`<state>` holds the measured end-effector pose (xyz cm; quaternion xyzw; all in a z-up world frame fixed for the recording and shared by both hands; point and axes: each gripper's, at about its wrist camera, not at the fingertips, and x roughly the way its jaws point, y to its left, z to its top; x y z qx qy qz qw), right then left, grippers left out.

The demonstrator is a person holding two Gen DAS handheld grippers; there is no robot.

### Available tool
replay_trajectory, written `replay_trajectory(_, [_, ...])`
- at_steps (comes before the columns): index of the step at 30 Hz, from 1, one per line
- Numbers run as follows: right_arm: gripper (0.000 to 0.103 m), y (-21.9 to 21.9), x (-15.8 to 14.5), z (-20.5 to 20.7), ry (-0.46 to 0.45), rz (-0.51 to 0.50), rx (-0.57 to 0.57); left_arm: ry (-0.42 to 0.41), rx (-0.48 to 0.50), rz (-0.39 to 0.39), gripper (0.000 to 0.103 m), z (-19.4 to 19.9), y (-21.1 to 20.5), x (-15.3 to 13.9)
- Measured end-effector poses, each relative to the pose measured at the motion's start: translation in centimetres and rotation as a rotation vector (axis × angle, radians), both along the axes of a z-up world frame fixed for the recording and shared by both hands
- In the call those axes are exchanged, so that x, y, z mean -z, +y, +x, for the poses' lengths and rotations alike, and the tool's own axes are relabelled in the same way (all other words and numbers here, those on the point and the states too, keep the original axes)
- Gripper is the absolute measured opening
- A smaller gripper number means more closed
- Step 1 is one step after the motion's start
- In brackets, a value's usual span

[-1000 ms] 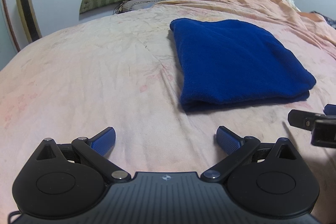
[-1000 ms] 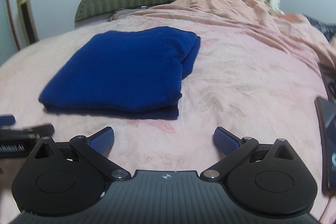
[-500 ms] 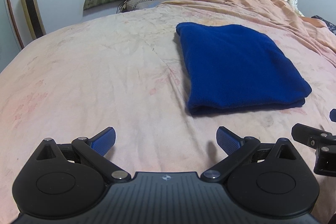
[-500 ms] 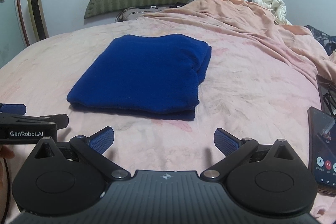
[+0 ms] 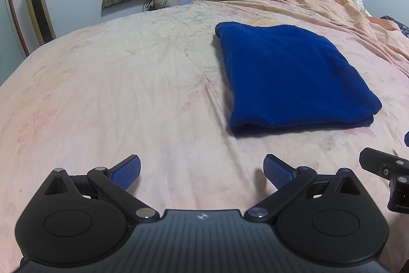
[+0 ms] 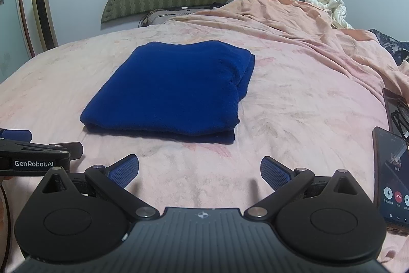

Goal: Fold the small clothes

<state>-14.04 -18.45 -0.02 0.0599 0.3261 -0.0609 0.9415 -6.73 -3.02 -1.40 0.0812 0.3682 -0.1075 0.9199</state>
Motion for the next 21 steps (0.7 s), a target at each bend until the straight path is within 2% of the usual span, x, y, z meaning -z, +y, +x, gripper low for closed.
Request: replay_trajectory(21, [0.102,-0.25,-0.20,-0.70,-0.013,0.008,0.007,-0.005,-0.006,0.006,0.103,-0.25,0.21,-0.06])
